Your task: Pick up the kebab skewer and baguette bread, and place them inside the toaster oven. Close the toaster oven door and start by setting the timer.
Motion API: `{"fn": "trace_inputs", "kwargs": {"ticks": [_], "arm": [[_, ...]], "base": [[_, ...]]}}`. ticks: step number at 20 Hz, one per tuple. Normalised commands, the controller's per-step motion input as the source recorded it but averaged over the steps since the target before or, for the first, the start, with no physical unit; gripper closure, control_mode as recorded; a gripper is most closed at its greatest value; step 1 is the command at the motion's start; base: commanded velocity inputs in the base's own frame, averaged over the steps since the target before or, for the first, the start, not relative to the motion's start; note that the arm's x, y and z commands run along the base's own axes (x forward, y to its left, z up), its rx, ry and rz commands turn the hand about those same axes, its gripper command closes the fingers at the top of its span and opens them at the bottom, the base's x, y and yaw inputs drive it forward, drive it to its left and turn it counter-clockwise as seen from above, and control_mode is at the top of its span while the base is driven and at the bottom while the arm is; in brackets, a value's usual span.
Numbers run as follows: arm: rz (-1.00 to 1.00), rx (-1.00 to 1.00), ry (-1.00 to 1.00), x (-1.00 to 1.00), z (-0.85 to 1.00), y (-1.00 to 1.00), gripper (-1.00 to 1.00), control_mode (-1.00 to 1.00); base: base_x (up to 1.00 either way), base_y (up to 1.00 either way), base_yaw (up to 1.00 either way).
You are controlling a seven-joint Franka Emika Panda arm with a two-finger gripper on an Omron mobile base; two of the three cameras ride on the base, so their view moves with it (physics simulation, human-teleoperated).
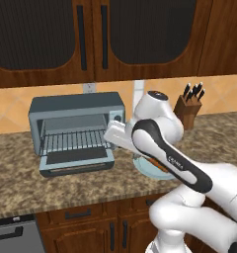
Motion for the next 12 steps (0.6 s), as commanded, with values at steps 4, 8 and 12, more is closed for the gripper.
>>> {"fn": "trace_inputs", "kwargs": {"ticks": [4, 8, 12], "arm": [[0.11, -0.06, -0.04, -0.14, -0.23, -0.91, -1.00, -1.00], [0.14, -0.28, 0.00, -0.28, -0.25, -0.46, -1.00, -1.00], [0.09, -0.27, 0.00, -0.01, -0.05, -0.15, -1.00, -1.00]], "base": [[0.00, 0.00, 0.00], [0.00, 0.00, 0.00], [0.00, 0.00, 0.00]]}}
